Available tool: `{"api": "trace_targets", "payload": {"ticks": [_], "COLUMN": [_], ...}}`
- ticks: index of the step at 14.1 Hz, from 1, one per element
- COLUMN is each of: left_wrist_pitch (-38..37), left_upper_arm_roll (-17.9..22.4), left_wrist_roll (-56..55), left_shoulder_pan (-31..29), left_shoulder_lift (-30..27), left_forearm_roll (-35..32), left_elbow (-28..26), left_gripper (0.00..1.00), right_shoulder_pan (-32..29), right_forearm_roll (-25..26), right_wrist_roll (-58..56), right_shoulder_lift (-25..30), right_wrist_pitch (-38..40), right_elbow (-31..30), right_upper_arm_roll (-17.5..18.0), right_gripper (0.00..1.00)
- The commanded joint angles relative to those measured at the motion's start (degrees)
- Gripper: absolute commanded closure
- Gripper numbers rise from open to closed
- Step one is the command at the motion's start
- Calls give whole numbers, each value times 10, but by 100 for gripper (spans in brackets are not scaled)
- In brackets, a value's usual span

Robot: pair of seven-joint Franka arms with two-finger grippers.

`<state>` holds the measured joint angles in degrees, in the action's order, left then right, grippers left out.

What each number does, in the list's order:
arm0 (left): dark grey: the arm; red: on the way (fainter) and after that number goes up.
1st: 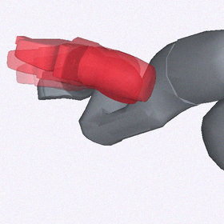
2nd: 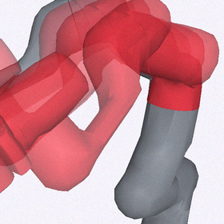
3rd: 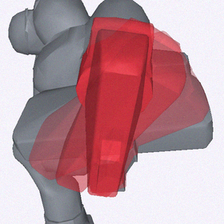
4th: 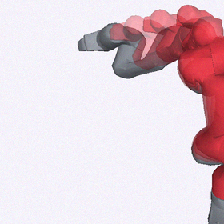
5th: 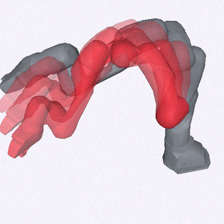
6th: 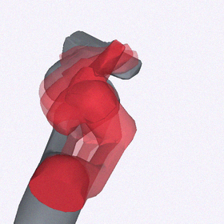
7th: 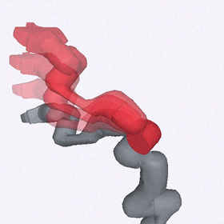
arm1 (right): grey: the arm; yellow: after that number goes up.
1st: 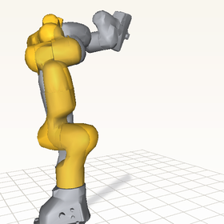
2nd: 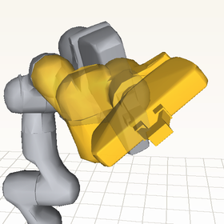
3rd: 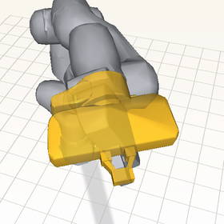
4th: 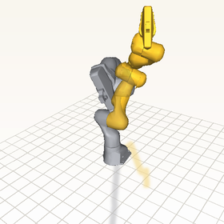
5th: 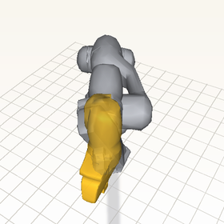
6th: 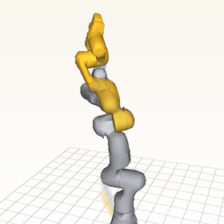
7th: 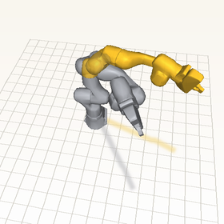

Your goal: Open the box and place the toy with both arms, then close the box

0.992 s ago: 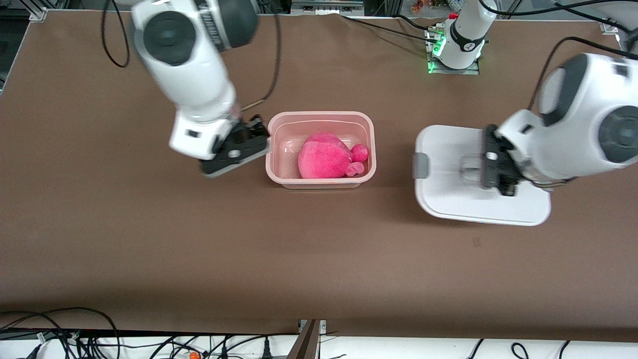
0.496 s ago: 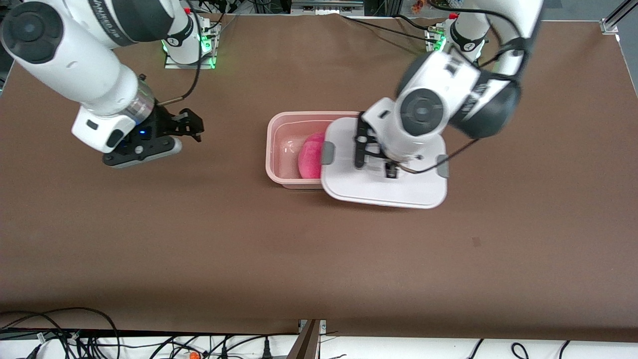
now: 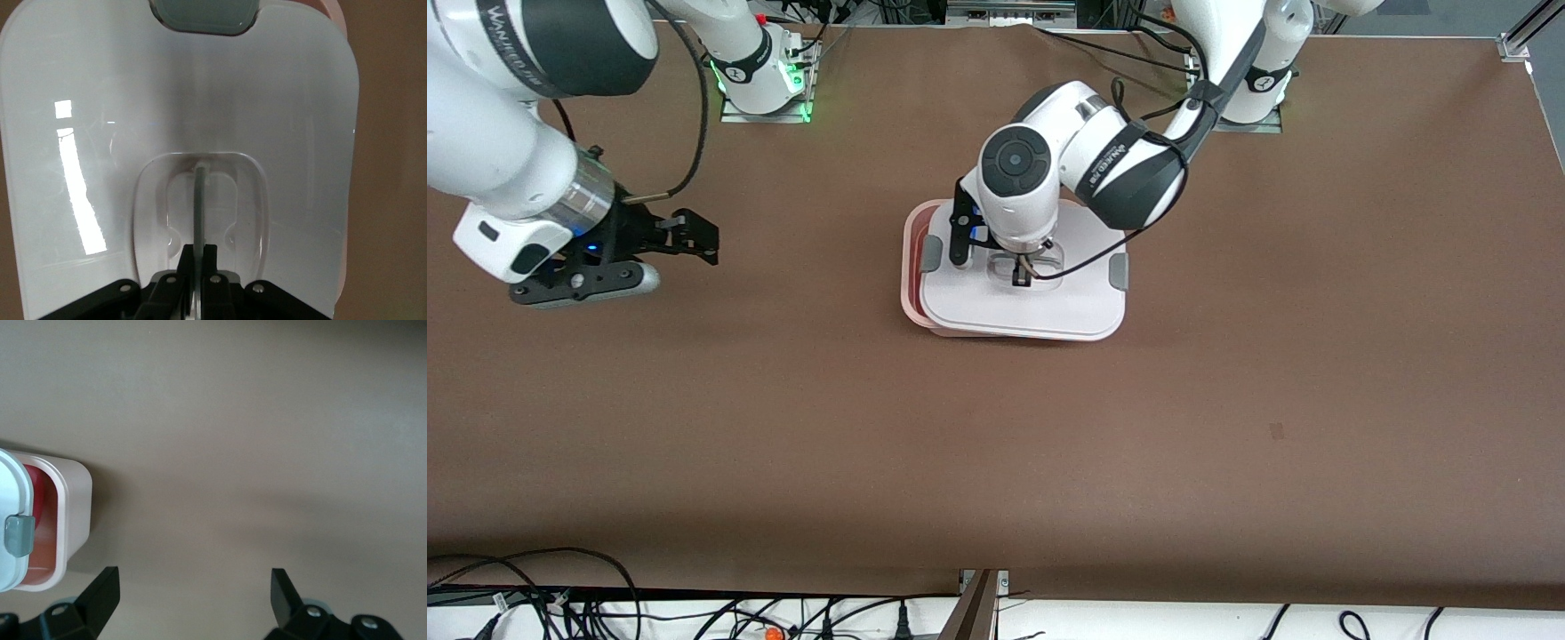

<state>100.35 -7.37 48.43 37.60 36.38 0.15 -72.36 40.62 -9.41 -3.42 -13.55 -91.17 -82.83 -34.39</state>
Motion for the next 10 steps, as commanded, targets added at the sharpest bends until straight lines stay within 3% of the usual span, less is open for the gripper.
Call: {"api": "trace_targets", "payload": {"ticks": [1,3,6,10], "left_wrist_pitch": [-2,-1,4,5], "left_upper_arm_roll": [11,11,15,16], "left_wrist_roll": [-37,-45,-77,-88], "left_shoulder_pan": [25,26,38,40], "left_shoulder_lift": [36,43,47,51], "left_forearm_roll": [6,6,5,4], "left_elbow": [52,53,50,45], "left_gripper": [100,100,100,100], "right_shoulder_pan": [-9,-29,-107,-194], "right_forearm_roll": [-15,-14,-4,57], "right_wrist_roll": [-15,0,2,23], "right_shoulder_lift": [16,18,42,135], "right_wrist_pitch": [17,27,27,-30], "right_elbow": [-14,-15,-33,-145], "right_upper_arm_roll": [-7,-3,73,175], "right_gripper": [0,0,0,0]}}
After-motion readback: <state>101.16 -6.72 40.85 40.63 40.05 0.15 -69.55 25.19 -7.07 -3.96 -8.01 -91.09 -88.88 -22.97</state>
